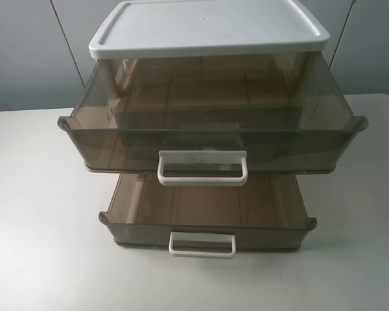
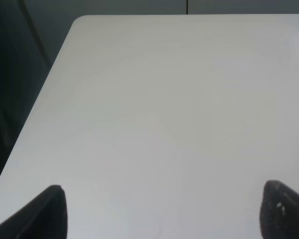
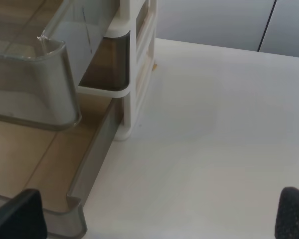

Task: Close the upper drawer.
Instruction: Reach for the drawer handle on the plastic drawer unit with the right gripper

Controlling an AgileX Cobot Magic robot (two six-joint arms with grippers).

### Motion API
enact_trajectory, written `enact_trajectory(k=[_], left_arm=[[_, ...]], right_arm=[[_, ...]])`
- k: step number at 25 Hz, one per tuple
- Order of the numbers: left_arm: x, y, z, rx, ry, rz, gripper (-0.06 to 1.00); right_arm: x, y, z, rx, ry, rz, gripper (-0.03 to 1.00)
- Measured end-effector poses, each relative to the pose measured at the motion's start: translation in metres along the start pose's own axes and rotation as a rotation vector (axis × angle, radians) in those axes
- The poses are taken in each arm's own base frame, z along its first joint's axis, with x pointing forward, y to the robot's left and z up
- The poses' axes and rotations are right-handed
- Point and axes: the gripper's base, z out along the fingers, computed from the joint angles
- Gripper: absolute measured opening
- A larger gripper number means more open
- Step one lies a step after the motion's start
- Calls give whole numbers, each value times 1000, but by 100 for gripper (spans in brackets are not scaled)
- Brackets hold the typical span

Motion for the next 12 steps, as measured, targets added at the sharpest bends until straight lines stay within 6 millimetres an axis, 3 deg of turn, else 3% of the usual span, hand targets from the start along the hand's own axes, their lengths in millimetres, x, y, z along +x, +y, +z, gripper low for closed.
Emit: enact_trajectory(k=[12], left_arm=[[0,0,0,0,0,0,74]], right_arm=[[0,0,0,0,0,0,70]])
